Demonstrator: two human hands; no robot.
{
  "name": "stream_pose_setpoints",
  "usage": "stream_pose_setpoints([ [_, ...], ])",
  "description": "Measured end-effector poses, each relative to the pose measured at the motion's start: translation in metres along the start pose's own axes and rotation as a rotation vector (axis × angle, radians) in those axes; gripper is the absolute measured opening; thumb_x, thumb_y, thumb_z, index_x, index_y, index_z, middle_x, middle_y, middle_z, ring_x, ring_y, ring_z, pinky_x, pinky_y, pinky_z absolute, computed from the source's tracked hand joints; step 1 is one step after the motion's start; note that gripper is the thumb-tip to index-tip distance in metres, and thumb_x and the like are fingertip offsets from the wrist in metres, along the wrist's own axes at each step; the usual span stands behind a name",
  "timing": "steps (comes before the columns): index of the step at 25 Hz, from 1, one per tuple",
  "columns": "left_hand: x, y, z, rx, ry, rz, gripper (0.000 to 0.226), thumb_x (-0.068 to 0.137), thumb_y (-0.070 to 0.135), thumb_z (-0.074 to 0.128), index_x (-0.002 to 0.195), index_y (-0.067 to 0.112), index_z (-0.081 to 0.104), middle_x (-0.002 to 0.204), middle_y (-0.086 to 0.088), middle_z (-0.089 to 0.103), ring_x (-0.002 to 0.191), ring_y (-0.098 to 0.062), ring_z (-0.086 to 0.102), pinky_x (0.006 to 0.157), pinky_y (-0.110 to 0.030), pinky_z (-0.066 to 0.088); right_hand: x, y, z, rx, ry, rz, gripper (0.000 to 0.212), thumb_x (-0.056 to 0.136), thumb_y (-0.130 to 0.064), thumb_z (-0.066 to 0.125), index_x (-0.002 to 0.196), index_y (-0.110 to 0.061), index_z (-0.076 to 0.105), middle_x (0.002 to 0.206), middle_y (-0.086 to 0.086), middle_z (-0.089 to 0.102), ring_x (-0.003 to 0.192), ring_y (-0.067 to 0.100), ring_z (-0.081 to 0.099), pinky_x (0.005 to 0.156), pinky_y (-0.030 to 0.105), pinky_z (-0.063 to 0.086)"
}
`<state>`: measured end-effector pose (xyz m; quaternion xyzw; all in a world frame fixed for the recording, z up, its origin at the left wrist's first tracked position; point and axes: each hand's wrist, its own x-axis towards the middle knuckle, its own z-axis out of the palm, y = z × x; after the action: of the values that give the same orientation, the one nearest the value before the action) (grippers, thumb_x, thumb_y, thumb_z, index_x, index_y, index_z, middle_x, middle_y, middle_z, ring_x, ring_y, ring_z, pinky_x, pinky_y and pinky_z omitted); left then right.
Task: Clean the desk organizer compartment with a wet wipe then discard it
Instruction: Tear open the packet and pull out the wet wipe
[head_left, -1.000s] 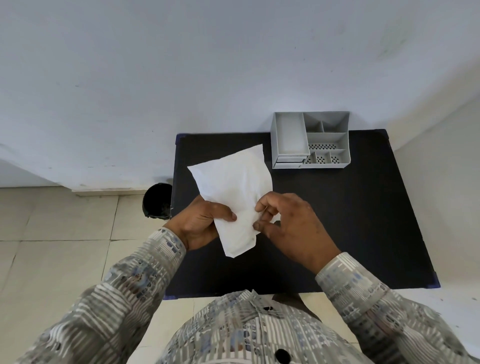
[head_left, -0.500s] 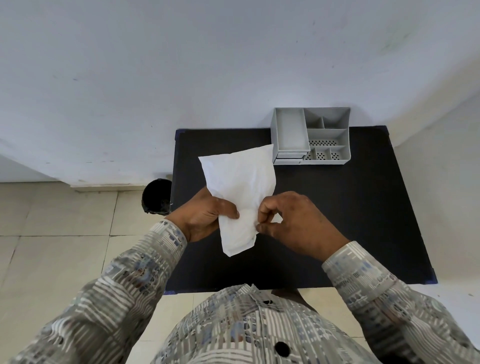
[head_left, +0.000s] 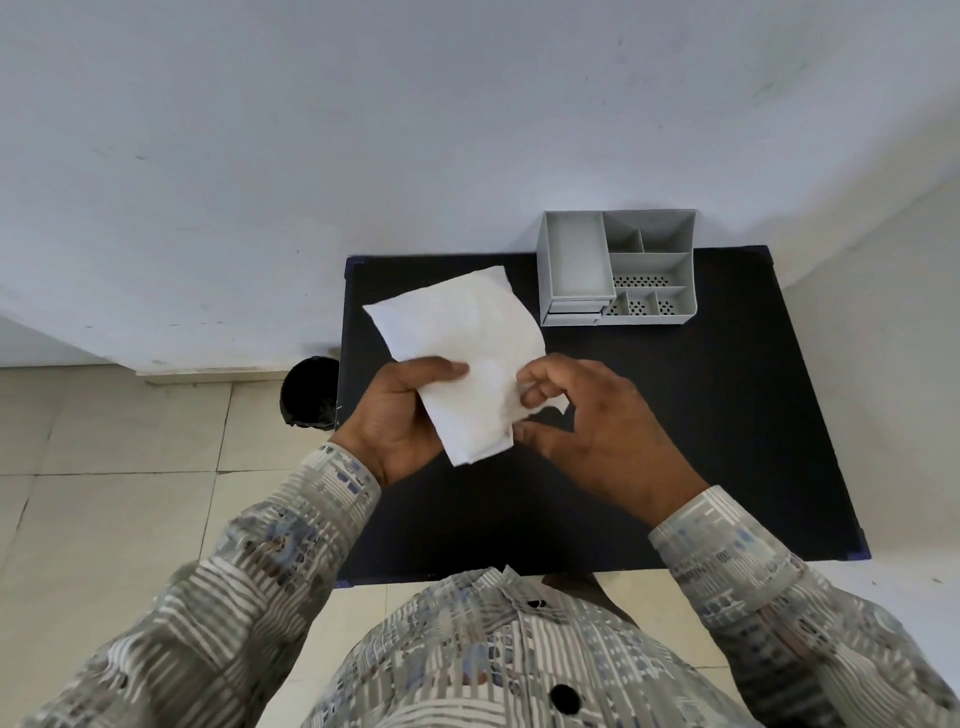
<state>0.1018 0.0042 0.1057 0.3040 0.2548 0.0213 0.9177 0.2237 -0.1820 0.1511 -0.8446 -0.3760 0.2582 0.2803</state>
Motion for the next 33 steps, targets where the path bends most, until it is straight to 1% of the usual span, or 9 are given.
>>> stream_pose_setpoints([
  [2, -0.001, -0.006, 0.001, -0.130, -0.028, 0.017, 0.077, 0.087, 0.007, 0.069, 0.160, 0.005, 0.042, 0.161, -0.026, 0.048, 0.148, -0.052, 0.044, 0.117, -0.068, 0.041, 0.000, -0.001, 0.004, -0.030, 0.027, -0.009, 0.062, 0.087, -0.034, 0.082, 0.142, -0.036, 0.053, 0.110, -0.018, 0.068, 0.128, 0.009, 0.048, 0.112, 0.034, 0.040],
  [8, -0.004, -0.020, 0.006, 0.070, 0.058, 0.013, 0.072, 0.078, -0.019, 0.061, 0.146, 0.000, 0.055, 0.147, -0.030, 0.061, 0.137, -0.052, 0.057, 0.109, -0.064, 0.051, 0.000, 0.011, 0.019, -0.068, 0.086, 0.019, 0.077, 0.090, -0.038, 0.076, 0.155, -0.035, 0.036, 0.120, -0.008, 0.068, 0.143, 0.016, 0.039, 0.123, 0.049, 0.033],
  [11, -0.005, -0.017, 0.002, 0.118, 0.157, -0.010, 0.079, 0.066, -0.022, 0.062, 0.142, -0.001, 0.059, 0.132, -0.026, 0.070, 0.128, -0.050, 0.064, 0.091, -0.055, 0.064, -0.002, 0.008, 0.021, 0.042, 0.036, 0.033, 0.076, 0.092, -0.034, 0.076, 0.156, -0.035, 0.035, 0.101, -0.023, 0.065, 0.136, 0.011, 0.040, 0.114, 0.034, 0.030],
  [13, -0.007, -0.015, -0.001, 0.132, 0.155, -0.035, 0.073, 0.066, -0.023, 0.059, 0.134, 0.004, 0.064, 0.120, -0.019, 0.076, 0.116, -0.043, 0.070, 0.085, -0.052, 0.066, -0.003, 0.006, 0.023, 0.124, -0.005, 0.073, 0.076, 0.092, -0.030, 0.076, 0.156, -0.038, 0.035, 0.094, -0.023, 0.065, 0.131, 0.008, 0.041, 0.106, 0.028, 0.026],
  [18, -0.013, -0.008, 0.002, 0.135, 0.145, -0.086, 0.059, 0.084, -0.027, 0.041, 0.117, 0.011, 0.072, 0.106, -0.011, 0.082, 0.096, -0.034, 0.080, 0.081, -0.049, 0.067, -0.014, 0.010, 0.025, 0.079, 0.027, 0.020, 0.072, 0.094, -0.031, 0.073, 0.155, -0.038, 0.036, 0.102, -0.024, 0.064, 0.136, 0.007, 0.038, 0.117, 0.035, 0.031],
  [21, -0.014, -0.010, 0.002, 0.100, 0.115, -0.102, 0.055, 0.086, -0.021, 0.042, 0.116, 0.013, 0.074, 0.111, -0.012, 0.081, 0.100, -0.035, 0.079, 0.090, -0.051, 0.063, -0.023, 0.008, 0.028, -0.003, 0.136, -0.085, 0.076, 0.091, -0.032, 0.077, 0.156, -0.031, 0.038, 0.110, -0.023, 0.064, 0.144, 0.008, 0.034, 0.119, 0.037, 0.024],
  [24, -0.014, -0.013, 0.005, 0.082, 0.065, -0.091, 0.049, 0.088, -0.010, 0.059, 0.128, 0.015, 0.070, 0.120, -0.013, 0.079, 0.110, -0.038, 0.075, 0.091, -0.053, 0.064, -0.025, 0.005, 0.032, 0.002, 0.208, -0.101, 0.077, 0.090, -0.030, 0.078, 0.156, -0.030, 0.039, 0.115, -0.011, 0.069, 0.145, 0.012, 0.038, 0.119, 0.037, 0.025],
  [28, -0.016, -0.014, 0.009, 0.201, 0.032, -0.071, 0.058, 0.079, -0.014, 0.071, 0.129, 0.016, 0.069, 0.118, -0.012, 0.079, 0.108, -0.033, 0.077, 0.085, -0.050, 0.067, -0.027, 0.005, 0.031, 0.003, 0.135, -0.073, 0.076, 0.092, -0.028, 0.076, 0.157, -0.035, 0.036, 0.118, -0.012, 0.062, 0.137, 0.011, 0.041, 0.120, 0.041, 0.032],
  [33, -0.018, -0.011, 0.004, 0.482, 0.120, -0.054, 0.063, 0.079, -0.026, 0.069, 0.120, 0.020, 0.069, 0.102, -0.002, 0.082, 0.103, -0.029, 0.077, 0.078, -0.044, 0.068, -0.032, 0.005, 0.022, 0.072, -0.019, -0.031, 0.074, 0.095, -0.025, 0.072, 0.156, -0.044, 0.034, 0.104, -0.023, 0.059, 0.126, -0.001, 0.037, 0.112, 0.025, 0.030],
])
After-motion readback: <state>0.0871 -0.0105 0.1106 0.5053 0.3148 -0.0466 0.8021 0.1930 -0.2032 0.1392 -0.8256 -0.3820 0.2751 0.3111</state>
